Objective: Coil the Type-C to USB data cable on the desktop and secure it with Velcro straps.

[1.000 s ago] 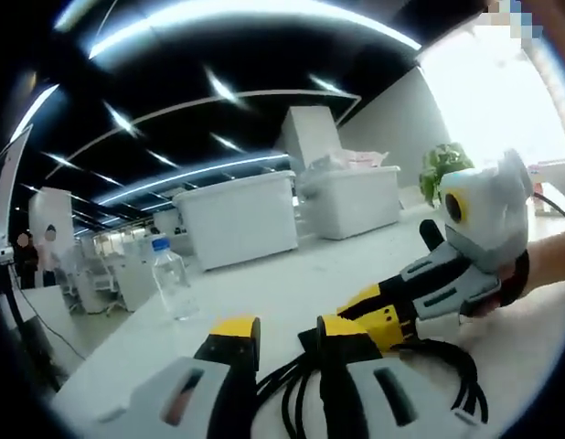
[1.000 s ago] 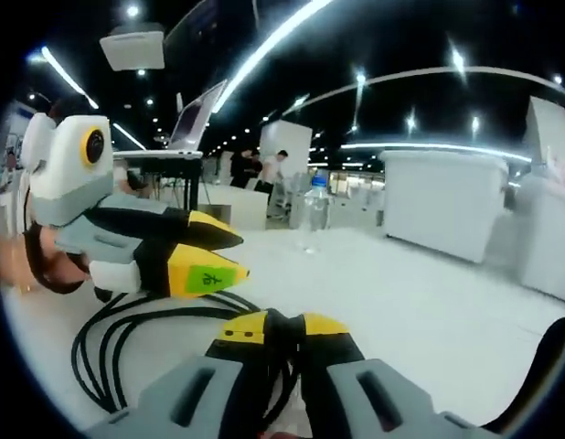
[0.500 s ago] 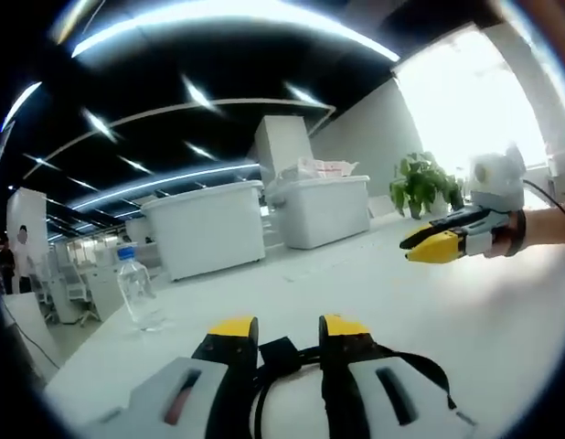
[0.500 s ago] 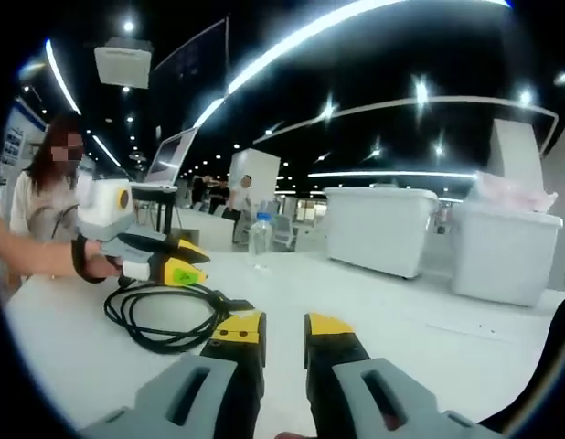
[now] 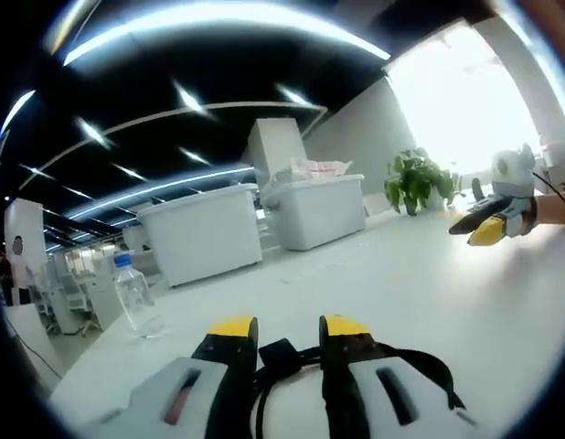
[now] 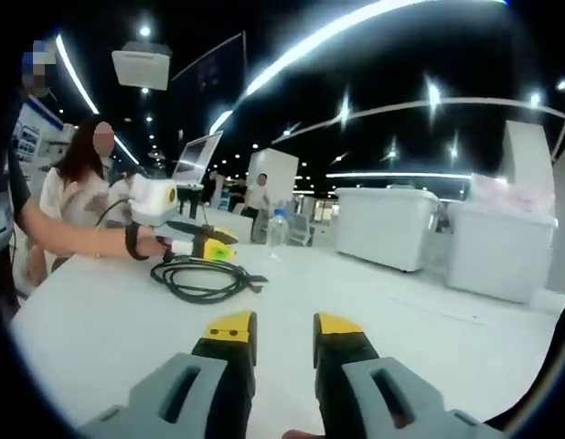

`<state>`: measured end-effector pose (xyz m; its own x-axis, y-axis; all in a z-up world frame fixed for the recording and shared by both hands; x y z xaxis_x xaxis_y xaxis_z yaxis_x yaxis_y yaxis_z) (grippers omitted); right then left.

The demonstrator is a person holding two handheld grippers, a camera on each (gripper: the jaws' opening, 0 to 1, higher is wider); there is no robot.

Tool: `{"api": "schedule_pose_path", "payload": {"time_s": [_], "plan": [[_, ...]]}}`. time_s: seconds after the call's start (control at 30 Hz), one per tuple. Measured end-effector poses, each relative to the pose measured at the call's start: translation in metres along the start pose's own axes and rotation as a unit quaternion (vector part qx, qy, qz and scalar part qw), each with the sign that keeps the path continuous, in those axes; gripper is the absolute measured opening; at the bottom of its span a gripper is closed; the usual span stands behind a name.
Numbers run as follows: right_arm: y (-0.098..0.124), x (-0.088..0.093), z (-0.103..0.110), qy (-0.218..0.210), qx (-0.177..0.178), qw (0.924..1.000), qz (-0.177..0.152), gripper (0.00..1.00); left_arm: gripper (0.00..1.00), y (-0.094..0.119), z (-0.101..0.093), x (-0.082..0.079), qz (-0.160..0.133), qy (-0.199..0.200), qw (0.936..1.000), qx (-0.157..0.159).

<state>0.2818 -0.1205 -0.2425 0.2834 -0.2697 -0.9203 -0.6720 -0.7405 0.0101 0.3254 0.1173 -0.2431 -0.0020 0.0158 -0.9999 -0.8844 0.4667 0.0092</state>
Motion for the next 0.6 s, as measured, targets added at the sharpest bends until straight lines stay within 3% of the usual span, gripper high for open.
{"api": "schedule_pose_path", "payload": {"time_s": [0.07, 0.17, 0.2, 0.23, 0.33, 0.47, 0.6], "plan": [[0.004, 0.004, -0.005, -0.013, 0.008, 0.9999, -0.005, 0.24, 0.28, -0.003, -0.001, 0.001, -0.004, -0.011, 0.9999, 0.001], [0.008, 0.012, -0.005, -0.035, 0.009, 0.9993, -0.008, 0.24, 0.28, -0.003, 0.003, -0.002, -0.016, -0.076, 0.9970, -0.006], [0.008, 0.015, -0.005, -0.028, 0.007, 0.9996, 0.000, 0.24, 0.28, -0.003, 0.003, -0.003, -0.025, -0.078, 0.9966, -0.003], [0.009, 0.018, -0.006, -0.018, 0.006, 0.9998, 0.008, 0.24, 0.28, -0.003, 0.003, -0.003, -0.027, -0.072, 0.9970, 0.001], [0.010, 0.018, -0.013, -0.043, 0.020, 0.9989, -0.006, 0.25, 0.32, -0.006, 0.011, -0.004, -0.032, -0.044, 0.9984, 0.018], [0.013, 0.019, -0.023, -0.065, 0.041, 0.9970, -0.011, 0.25, 0.33, -0.007, 0.024, 0.000, -0.025, -0.053, 0.9983, 0.006], [0.018, 0.016, -0.031, -0.078, 0.064, 0.9946, -0.023, 0.25, 0.35, -0.004, 0.034, -0.009, -0.036, -0.028, 0.9990, -0.007]]}}
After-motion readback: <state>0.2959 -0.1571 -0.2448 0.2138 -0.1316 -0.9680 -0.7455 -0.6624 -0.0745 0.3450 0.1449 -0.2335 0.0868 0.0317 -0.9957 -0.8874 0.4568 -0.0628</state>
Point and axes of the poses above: the point that each gripper's makers call its tool centre point, and the gripper's own axes: y roughly backward along the fingers, z roughly to its left, x roughly out of its underside, the point moved 2 cm from there along y, roughly backward along the fingers, and after that the axes turned 13 degrees about y, right-handed, at the moved point
